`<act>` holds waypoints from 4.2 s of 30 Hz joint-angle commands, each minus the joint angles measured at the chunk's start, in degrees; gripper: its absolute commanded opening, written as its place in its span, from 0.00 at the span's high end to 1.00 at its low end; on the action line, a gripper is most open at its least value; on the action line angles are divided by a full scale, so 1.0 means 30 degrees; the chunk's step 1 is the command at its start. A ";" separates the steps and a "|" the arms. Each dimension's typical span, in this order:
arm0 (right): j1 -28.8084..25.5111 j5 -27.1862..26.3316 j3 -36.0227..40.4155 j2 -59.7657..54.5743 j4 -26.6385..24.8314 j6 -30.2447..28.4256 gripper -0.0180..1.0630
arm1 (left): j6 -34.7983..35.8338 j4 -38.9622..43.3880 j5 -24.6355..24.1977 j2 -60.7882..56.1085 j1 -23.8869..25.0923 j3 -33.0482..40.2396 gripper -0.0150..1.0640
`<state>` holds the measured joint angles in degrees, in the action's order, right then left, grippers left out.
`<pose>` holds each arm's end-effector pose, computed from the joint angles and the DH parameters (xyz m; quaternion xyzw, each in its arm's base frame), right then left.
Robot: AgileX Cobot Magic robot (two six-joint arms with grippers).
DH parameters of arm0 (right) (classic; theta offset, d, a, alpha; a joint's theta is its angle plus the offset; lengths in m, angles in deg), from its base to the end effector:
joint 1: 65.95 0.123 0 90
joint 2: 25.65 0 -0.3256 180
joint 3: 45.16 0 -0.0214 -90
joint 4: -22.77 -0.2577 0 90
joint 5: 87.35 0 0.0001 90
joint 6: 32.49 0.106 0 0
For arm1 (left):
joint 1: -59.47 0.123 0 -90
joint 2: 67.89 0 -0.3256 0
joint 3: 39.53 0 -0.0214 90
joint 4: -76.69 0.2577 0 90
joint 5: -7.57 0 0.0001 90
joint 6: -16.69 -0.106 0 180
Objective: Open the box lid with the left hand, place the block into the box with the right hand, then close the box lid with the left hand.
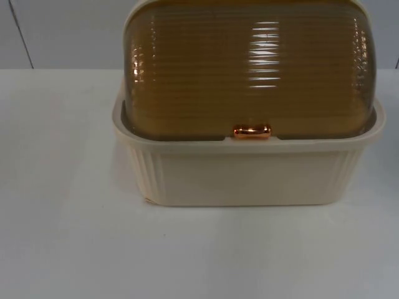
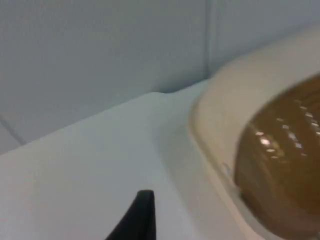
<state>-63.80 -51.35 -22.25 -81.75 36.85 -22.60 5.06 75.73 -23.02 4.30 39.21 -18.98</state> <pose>0.1634 -0.0091 0.4203 0.0117 0.8382 -0.0575 0.5422 0.2317 -0.0865 0.3837 0.2376 0.8475 -0.0429 0.4727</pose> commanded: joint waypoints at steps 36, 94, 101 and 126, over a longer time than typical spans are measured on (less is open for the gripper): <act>-0.0092 -0.0487 -0.0150 0.0094 0.0257 0.0130 0.01 | 1.0482 2.8609 0.5620 0.8552 -1.1121 0.2375 0.04; -0.0092 -0.0446 -0.0150 0.0094 0.0406 0.0130 0.01 | 1.4213 3.3148 0.4845 1.2213 -1.0768 0.1556 0.99; -0.0092 -0.0446 -0.0150 0.0094 0.0406 0.0130 0.01 | 1.4213 3.3148 0.4842 1.2563 -1.0768 0.1556 0.99; -0.0092 -0.0446 -0.0150 0.0094 0.0406 0.0130 0.01 | 1.4391 3.3636 0.4098 1.2679 -1.0530 0.0980 0.99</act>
<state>-63.80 -52.26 -22.25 -81.75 37.67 -22.01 47.55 176.24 -9.16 42.39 7.42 -15.54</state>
